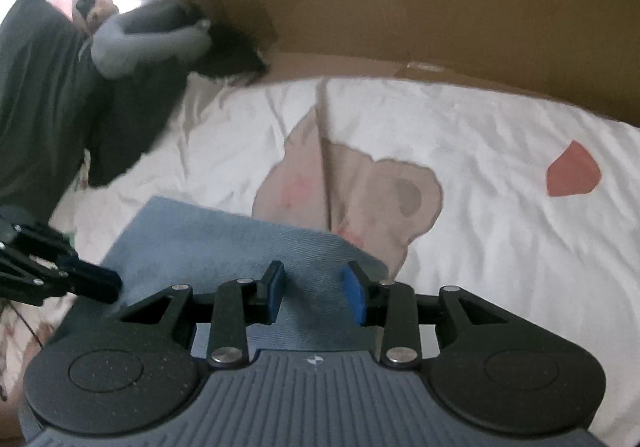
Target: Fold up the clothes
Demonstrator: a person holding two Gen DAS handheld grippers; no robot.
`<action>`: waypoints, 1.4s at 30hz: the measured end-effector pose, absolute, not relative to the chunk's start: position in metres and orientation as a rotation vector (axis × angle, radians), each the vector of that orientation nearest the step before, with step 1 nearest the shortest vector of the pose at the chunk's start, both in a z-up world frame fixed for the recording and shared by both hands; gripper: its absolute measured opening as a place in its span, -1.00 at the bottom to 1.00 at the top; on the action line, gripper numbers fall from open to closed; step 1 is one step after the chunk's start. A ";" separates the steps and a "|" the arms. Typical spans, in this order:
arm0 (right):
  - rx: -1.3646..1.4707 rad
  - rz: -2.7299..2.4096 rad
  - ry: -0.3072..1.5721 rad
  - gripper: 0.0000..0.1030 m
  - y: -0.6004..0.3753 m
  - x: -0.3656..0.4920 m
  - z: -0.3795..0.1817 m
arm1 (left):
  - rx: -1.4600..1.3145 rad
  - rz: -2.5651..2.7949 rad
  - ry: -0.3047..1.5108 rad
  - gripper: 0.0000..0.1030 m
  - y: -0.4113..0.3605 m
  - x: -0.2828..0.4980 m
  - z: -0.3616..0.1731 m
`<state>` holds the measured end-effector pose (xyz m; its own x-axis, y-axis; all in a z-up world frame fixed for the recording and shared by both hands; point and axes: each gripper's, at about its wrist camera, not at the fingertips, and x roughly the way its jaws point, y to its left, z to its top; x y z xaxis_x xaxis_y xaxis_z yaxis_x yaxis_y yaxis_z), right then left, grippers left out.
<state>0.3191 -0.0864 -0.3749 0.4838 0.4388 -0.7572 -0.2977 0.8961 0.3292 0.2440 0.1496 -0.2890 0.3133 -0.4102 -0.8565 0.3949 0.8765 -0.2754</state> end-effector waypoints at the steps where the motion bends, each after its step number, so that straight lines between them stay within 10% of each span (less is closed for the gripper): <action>1: 0.170 0.448 0.976 -0.30 -0.086 0.321 -0.378 | -0.005 -0.539 1.132 -0.72 0.148 0.247 -0.289; 42: -0.020 0.650 1.091 -0.27 -0.080 0.294 -0.367 | -0.041 -0.570 1.160 -0.52 0.150 0.198 -0.291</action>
